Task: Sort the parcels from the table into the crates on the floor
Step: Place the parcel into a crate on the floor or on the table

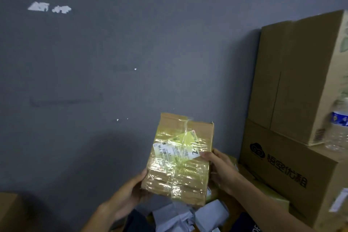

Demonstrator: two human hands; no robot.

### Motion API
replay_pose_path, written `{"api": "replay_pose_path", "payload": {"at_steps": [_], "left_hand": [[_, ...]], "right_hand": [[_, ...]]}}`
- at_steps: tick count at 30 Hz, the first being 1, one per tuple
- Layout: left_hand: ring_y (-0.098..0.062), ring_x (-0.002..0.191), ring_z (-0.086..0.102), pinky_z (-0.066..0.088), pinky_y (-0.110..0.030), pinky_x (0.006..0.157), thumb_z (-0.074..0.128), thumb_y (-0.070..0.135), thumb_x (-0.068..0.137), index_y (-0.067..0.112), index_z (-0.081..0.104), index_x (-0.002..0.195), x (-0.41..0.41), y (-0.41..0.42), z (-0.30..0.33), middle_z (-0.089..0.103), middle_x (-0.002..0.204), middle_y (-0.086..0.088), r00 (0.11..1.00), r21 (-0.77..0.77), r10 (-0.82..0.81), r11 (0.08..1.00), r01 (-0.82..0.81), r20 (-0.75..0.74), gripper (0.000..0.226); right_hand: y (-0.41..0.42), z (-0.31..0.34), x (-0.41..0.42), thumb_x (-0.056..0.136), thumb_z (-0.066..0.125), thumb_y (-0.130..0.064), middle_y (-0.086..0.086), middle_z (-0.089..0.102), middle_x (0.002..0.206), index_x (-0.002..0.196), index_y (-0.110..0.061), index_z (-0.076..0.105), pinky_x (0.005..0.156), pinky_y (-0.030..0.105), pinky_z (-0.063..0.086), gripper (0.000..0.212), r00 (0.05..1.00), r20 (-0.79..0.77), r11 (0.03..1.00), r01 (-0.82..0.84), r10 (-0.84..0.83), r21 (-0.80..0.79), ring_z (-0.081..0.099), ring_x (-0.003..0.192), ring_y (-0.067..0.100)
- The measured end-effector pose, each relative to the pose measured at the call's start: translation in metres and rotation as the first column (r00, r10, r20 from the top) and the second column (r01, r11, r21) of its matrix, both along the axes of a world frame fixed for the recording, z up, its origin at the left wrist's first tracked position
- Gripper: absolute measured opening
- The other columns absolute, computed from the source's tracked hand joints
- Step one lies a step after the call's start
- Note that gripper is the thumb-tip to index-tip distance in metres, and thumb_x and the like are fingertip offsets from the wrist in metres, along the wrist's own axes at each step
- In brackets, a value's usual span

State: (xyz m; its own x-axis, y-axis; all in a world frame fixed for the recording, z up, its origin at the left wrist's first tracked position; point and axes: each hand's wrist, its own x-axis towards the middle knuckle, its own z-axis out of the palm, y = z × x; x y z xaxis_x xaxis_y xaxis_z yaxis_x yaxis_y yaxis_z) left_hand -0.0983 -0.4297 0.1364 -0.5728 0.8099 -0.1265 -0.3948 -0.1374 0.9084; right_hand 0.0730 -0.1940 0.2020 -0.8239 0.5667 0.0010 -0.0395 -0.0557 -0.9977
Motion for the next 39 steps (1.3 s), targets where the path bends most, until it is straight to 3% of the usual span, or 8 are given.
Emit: {"api": "replay_pose_path", "payload": {"at_steps": [4,9,12,16,25,29,34,39], "left_hand": [[-0.035,0.104,0.064,0.054,-0.043,0.090,0.099,0.042,0.045,-0.005,0.061,0.122,0.007,0.005,-0.003,0.064,0.117,-0.027,0.996,0.104,0.086,0.991,-0.084,-0.016,0.098],[-0.020,0.078,0.071,0.060,-0.031,0.071,0.070,0.029,0.078,0.001,0.064,0.105,0.013,0.007,0.015,0.072,0.089,-0.014,0.965,0.192,0.260,0.950,-0.247,-0.043,0.040],[-0.015,0.064,0.069,0.056,-0.027,0.062,0.062,0.022,0.082,0.007,0.063,0.087,0.004,-0.001,0.030,0.071,0.072,-0.005,0.933,0.202,0.341,0.927,-0.315,-0.112,0.016],[-0.013,0.060,0.067,0.054,-0.024,0.056,0.080,0.025,0.066,0.013,0.063,0.086,-0.014,-0.012,0.052,0.071,0.069,-0.001,0.914,0.177,0.338,0.936,-0.304,-0.223,0.029],[-0.012,0.079,0.071,0.054,-0.026,0.072,0.089,0.042,0.040,0.020,0.058,0.131,-0.043,-0.029,0.100,0.077,0.093,0.003,0.861,0.071,0.284,0.957,-0.281,-0.423,0.098],[-0.010,0.083,0.073,0.055,-0.019,0.074,0.089,0.040,0.038,0.025,0.056,0.130,-0.039,-0.029,0.110,0.078,0.090,0.001,0.839,0.073,0.248,0.967,-0.244,-0.485,0.099],[-0.016,0.091,0.073,0.053,-0.029,0.084,0.089,0.048,0.043,0.025,0.057,0.134,-0.034,-0.031,0.104,0.073,0.114,-0.012,0.828,0.145,0.351,0.936,-0.320,-0.437,0.098],[-0.011,0.101,0.071,0.052,-0.030,0.088,0.085,0.070,0.048,0.029,0.058,0.134,-0.028,-0.037,0.088,0.073,0.118,0.002,0.807,0.114,0.375,0.924,-0.364,-0.456,0.099]], "right_hand": [[-0.005,-0.003,0.003,0.092,0.070,-0.023,0.020,0.072,0.111,0.117,-0.014,0.065,0.083,0.048,0.058,0.028,0.997,-0.070,0.992,0.034,-0.043,-0.121,0.070,0.102,0.039],[-0.006,-0.002,0.011,0.079,0.074,-0.028,0.013,0.075,0.108,0.119,-0.011,0.060,0.086,0.046,0.058,0.046,0.995,-0.087,0.981,-0.061,0.045,-0.187,0.073,0.097,0.030],[0.018,-0.002,0.018,0.074,0.078,-0.037,0.012,0.070,0.109,0.140,-0.011,0.051,0.078,0.041,0.058,0.076,0.991,-0.124,0.978,0.026,-0.053,-0.209,0.073,0.088,0.023],[0.027,0.001,0.030,0.047,0.093,-0.066,0.011,0.063,0.135,0.142,-0.015,0.051,0.111,0.050,0.046,0.116,0.993,0.052,0.994,-0.105,0.103,0.033,0.064,0.120,0.028],[-0.004,-0.010,0.025,0.072,0.089,-0.046,0.001,0.073,0.125,0.134,-0.020,0.060,0.107,0.048,0.050,0.073,0.982,0.024,0.982,-0.189,0.189,-0.023,0.069,0.116,0.022],[-0.014,-0.014,0.021,0.080,0.077,-0.033,0.002,0.073,0.123,0.133,-0.016,0.060,0.106,0.050,0.051,0.058,0.967,0.066,0.968,-0.247,0.244,0.043,0.068,0.116,0.024],[-0.025,-0.025,0.013,0.079,0.076,-0.033,0.005,0.075,0.119,0.127,-0.015,0.066,0.098,0.049,0.055,0.052,0.980,0.032,0.980,-0.198,0.198,0.001,0.068,0.114,0.029],[-0.030,-0.032,0.004,0.079,0.074,-0.030,0.007,0.075,0.118,0.126,-0.015,0.068,0.092,0.047,0.056,0.050,0.990,-0.002,0.988,-0.141,0.141,-0.062,0.065,0.116,0.034]]}}
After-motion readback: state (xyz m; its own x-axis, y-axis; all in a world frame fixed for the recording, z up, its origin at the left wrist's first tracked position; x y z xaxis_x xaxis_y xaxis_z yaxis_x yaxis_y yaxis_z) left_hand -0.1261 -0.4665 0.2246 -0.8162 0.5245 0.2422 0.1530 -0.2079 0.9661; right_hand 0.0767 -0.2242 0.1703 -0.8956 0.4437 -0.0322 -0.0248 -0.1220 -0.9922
